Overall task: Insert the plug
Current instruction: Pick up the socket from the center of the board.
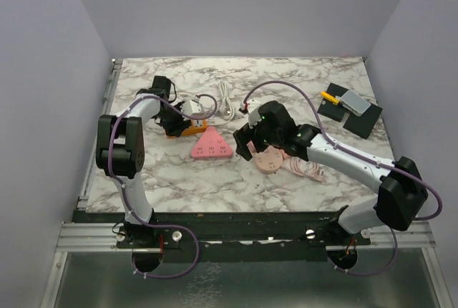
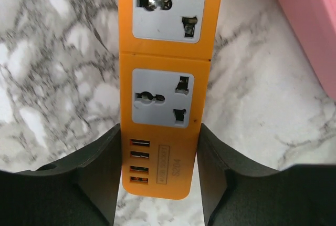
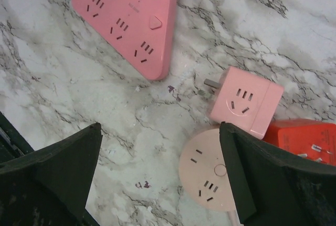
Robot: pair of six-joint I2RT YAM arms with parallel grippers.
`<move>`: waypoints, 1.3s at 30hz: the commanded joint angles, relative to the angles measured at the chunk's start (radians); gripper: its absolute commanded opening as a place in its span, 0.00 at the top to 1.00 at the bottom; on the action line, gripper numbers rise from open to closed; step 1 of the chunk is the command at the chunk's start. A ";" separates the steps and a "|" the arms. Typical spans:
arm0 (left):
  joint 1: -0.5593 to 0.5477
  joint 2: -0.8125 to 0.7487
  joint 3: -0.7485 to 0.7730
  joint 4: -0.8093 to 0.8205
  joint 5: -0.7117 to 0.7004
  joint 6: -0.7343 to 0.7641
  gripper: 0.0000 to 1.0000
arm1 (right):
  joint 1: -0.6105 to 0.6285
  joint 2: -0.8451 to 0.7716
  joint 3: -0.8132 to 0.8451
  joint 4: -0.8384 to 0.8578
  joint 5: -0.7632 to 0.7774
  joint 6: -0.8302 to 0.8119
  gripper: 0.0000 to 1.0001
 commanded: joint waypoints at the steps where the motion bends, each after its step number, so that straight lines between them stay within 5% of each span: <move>1: 0.058 -0.130 -0.092 -0.068 -0.004 0.063 0.73 | 0.034 0.088 0.073 0.057 -0.012 0.019 0.00; 5: 0.118 -0.225 -0.194 -0.118 -0.037 0.156 0.90 | 0.077 0.243 0.171 0.061 -0.017 0.020 0.00; 15: 0.189 -0.398 -0.392 -0.125 -0.092 0.303 0.91 | 0.093 0.450 0.203 0.260 -0.006 0.001 0.00; 25: 0.183 -0.481 -0.499 -0.152 0.041 0.575 0.99 | 0.049 0.472 0.177 0.297 -0.046 0.001 0.00; 39: 0.238 -0.428 -0.478 -0.168 -0.038 0.591 1.00 | 0.051 0.576 0.211 0.247 -0.068 0.009 0.00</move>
